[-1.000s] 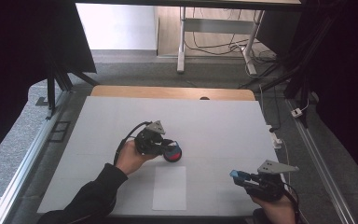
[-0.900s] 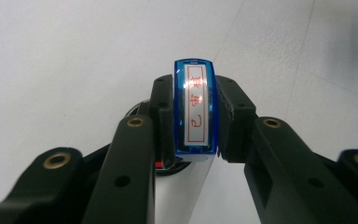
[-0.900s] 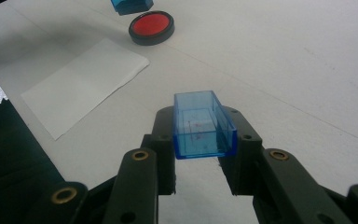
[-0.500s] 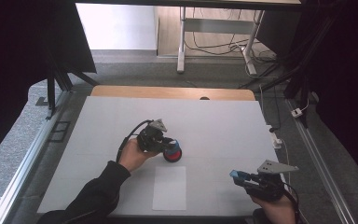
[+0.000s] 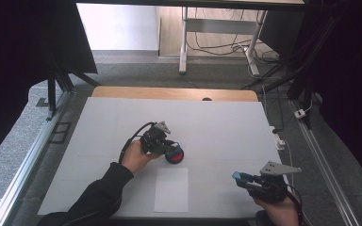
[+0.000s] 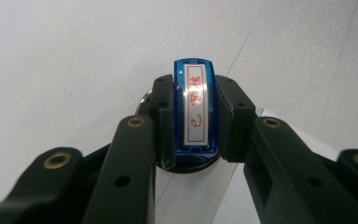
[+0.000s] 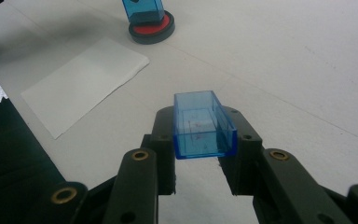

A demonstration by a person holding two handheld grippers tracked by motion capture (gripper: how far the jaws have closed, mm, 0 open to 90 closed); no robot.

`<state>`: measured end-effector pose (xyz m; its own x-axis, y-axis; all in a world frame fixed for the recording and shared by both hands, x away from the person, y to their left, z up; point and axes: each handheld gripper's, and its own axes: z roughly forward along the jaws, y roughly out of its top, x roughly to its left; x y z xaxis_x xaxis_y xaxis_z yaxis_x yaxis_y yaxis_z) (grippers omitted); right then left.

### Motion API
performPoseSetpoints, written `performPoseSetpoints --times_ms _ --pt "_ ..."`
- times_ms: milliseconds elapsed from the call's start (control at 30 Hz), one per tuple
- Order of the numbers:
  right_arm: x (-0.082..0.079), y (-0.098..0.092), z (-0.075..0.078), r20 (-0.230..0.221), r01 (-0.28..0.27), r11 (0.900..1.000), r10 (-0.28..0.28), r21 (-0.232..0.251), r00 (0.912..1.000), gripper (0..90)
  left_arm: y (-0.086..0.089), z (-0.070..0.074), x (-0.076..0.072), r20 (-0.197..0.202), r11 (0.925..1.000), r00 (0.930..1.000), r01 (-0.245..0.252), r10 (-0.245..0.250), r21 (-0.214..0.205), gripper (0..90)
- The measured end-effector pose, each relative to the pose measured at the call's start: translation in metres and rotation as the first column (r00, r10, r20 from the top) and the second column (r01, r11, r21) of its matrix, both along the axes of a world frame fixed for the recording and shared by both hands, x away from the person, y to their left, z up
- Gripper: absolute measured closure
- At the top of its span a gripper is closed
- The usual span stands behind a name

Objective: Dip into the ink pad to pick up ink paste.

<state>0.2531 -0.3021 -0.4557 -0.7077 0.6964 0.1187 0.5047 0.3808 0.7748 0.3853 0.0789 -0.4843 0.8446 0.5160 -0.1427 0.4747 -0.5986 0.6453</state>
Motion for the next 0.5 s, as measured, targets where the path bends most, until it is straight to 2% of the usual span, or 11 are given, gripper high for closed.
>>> performPoseSetpoints --times_ms 233,333,500 --pt "-0.0001 0.0003 0.0 0.0 0.0 1.0 0.0 -0.004 1.0 68.7 -0.0019 -0.0004 -0.0004 -0.007 0.9999 0.9998 -0.016 0.016 -0.003 71.0" --pt "0.0001 0.0004 -0.0001 -0.001 0.0 1.0 0.0 -0.004 1.0 68.7 -0.0038 0.0003 -0.0027 0.011 0.9998 0.9999 -0.011 0.011 0.015 71.0" --pt "0.0001 0.0005 -0.0001 -0.002 -0.001 1.0 0.001 -0.005 1.0 68.7 -0.0102 0.0023 -0.0091 0.065 0.9976 0.9979 -0.001 -0.004 0.069 71.0"
